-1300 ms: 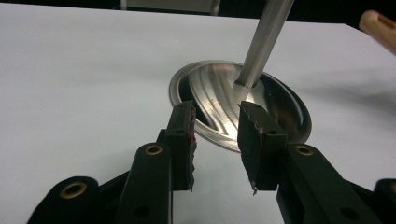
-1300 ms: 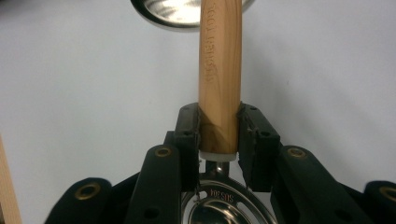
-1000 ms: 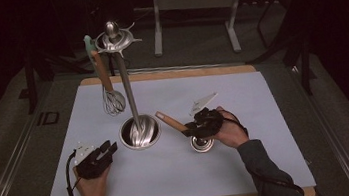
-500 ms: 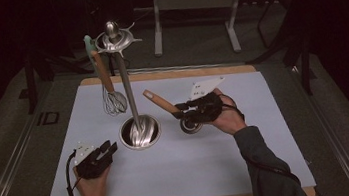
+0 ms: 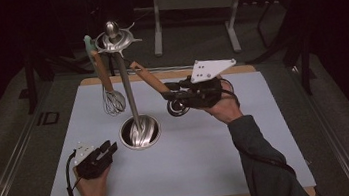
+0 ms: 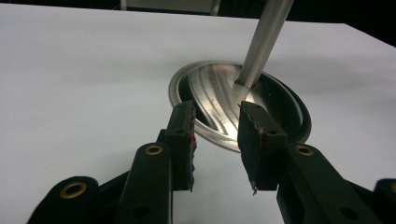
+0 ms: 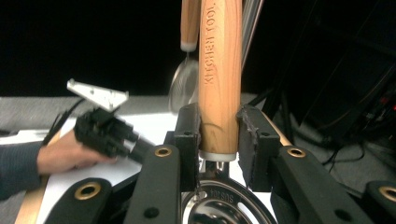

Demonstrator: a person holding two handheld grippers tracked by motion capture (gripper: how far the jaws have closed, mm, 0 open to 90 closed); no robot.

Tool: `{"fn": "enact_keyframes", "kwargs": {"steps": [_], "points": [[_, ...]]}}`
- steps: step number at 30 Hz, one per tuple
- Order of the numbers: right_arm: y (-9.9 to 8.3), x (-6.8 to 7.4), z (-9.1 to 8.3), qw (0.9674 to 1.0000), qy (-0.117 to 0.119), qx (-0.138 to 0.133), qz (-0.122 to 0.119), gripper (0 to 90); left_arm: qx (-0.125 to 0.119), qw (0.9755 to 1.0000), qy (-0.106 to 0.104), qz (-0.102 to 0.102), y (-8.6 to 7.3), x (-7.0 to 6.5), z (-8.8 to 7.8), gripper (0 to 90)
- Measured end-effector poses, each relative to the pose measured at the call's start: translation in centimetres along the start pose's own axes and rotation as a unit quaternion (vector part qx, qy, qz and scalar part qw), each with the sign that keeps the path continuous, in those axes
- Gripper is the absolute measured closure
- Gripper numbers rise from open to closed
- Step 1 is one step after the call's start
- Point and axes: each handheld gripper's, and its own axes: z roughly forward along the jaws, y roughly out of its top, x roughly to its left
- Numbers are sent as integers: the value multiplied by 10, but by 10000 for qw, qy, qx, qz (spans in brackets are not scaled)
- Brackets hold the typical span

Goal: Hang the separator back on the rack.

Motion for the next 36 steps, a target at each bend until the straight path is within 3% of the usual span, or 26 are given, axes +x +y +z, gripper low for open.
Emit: {"fn": "enact_keyframes", "kwargs": {"steps": [5,10,14,20,26,36], "points": [[18,5,-4,9996,-32,-232,-158,708,2,10000,-2,2,0,0,0,666],[28,10,1,9993,-29,-259,-277,708,3,10000,1,2,0,0,0,666],[31,10,10,9993,-201,-135,-301,708,-12,10000,-8,-15,0,0,0,665],[30,14,20,9968,-646,81,-471,707,-13,10000,-6,-14,0,0,0,665],[31,19,33,9945,-842,338,-529,700,-8,10000,-6,-10,0,0,0,664],[35,21,44,9961,-695,390,-386,662,-19,10000,-15,-19,0,0,0,663]]}}
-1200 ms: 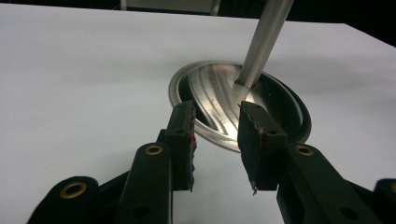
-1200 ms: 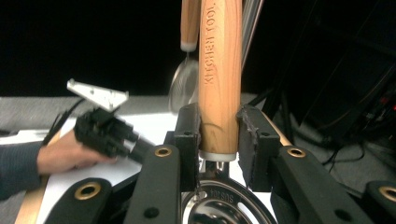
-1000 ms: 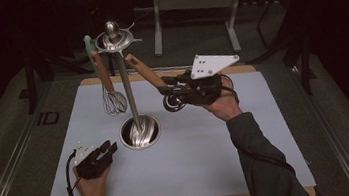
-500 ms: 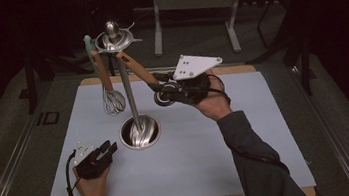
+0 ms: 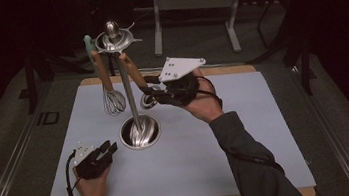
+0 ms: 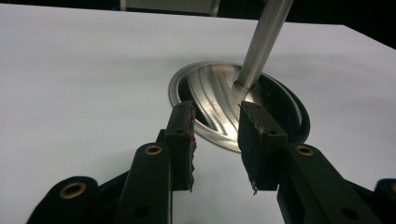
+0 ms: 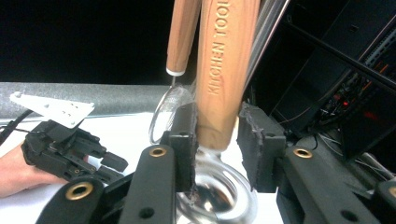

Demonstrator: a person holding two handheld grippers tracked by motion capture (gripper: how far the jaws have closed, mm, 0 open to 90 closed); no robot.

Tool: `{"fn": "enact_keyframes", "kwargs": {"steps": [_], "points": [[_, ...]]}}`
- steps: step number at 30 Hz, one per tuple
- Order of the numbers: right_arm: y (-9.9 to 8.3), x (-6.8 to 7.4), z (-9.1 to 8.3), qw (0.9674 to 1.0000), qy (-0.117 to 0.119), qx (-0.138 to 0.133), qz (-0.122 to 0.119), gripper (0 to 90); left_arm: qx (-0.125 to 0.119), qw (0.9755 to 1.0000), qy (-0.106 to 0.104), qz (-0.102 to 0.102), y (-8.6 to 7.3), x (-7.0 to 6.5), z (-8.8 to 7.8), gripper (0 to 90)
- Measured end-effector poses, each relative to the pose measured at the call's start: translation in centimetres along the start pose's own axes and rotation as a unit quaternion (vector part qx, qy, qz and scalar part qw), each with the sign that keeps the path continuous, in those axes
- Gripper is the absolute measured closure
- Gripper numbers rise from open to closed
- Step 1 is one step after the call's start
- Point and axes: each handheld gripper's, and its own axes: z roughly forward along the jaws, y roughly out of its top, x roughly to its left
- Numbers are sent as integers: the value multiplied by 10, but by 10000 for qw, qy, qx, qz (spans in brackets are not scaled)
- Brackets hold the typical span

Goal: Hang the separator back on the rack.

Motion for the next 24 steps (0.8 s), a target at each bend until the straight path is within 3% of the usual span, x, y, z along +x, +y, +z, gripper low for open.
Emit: {"fn": "enact_keyframes", "kwargs": {"steps": [14,24], "points": [[-4,-5,-8,9992,313,-89,240,602,-5,10000,7,-7,0,0,0,661],[-16,-19,-32,9985,247,-164,470,591,-9,10000,23,-12,0,0,0,660]]}}
